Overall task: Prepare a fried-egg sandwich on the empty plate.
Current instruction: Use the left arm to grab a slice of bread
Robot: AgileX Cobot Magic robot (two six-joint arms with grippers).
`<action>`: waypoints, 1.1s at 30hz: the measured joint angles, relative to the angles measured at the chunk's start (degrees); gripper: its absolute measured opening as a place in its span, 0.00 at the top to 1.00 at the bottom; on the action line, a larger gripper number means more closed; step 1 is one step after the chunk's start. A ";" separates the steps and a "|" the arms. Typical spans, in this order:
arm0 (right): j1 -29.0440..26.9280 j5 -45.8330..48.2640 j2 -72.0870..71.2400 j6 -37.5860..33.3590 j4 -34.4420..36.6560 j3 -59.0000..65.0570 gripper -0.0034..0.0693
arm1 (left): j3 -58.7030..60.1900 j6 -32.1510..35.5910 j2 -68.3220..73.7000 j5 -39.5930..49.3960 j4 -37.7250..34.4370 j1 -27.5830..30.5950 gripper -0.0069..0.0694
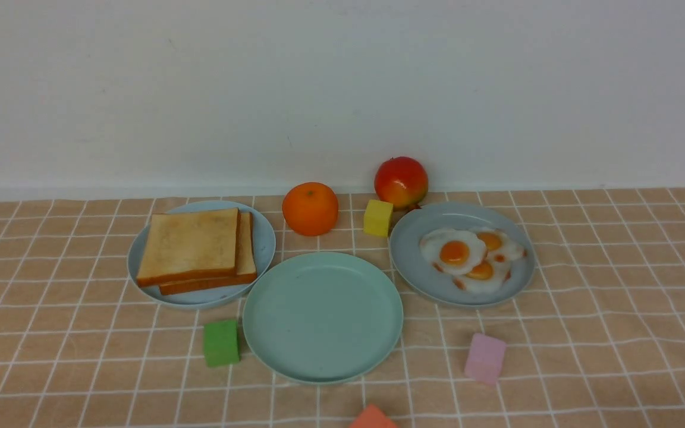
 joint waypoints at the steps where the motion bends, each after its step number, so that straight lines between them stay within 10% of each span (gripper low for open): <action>1: 0.00 0.00 0.00 0.00 0.00 0.00 0.62 | 0.00 0.00 0.00 0.00 0.00 0.00 0.60; 22: -0.05 -0.71 0.00 0.00 -0.06 0.05 0.62 | 0.00 0.00 0.00 -1.69 0.00 0.00 0.60; 33: -0.05 -22.27 0.00 0.00 -0.06 0.68 0.62 | 0.00 0.00 0.00 -18.45 -1.37 0.00 0.60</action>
